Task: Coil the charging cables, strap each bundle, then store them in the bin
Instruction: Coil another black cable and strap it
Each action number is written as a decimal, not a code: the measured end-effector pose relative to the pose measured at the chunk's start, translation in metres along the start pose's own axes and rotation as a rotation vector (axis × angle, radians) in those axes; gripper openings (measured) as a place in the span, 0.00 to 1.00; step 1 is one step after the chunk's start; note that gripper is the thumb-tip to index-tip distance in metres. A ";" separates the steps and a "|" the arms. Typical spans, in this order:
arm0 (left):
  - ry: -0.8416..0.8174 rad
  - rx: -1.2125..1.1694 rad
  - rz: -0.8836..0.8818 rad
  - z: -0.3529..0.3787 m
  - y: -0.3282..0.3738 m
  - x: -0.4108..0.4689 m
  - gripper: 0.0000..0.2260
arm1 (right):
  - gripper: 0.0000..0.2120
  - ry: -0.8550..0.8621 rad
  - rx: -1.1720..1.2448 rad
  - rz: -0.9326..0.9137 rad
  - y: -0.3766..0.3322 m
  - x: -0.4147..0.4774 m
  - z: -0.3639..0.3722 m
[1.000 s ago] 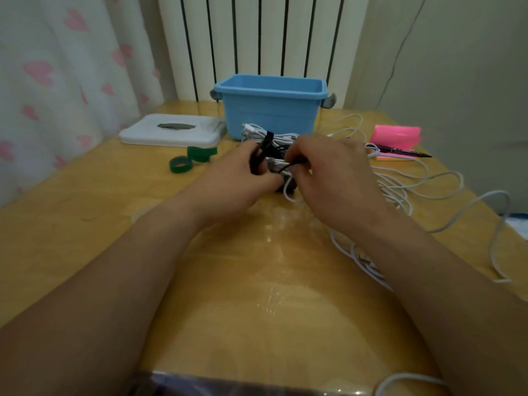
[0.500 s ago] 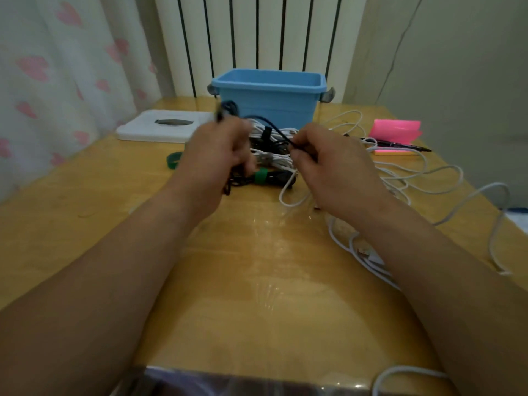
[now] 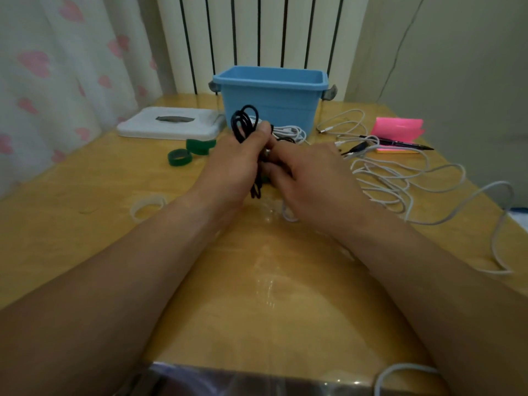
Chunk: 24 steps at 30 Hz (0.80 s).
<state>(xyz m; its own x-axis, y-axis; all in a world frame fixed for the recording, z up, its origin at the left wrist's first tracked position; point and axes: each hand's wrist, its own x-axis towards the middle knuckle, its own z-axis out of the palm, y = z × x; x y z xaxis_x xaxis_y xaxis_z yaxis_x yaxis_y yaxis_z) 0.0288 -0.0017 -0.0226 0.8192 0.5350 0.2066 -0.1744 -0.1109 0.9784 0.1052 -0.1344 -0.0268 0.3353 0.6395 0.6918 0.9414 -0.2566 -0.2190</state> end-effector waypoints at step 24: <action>-0.279 0.660 0.080 -0.015 0.014 -0.007 0.06 | 0.04 -0.001 -0.189 0.128 0.016 0.004 -0.013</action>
<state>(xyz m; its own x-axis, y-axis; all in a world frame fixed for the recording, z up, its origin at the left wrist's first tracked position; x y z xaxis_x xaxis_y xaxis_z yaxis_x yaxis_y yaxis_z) 0.0119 0.0058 -0.0107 0.9421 0.2800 0.1843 0.0548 -0.6713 0.7392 0.1217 -0.1453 -0.0183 0.4513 0.5940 0.6659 0.8676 -0.4667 -0.1717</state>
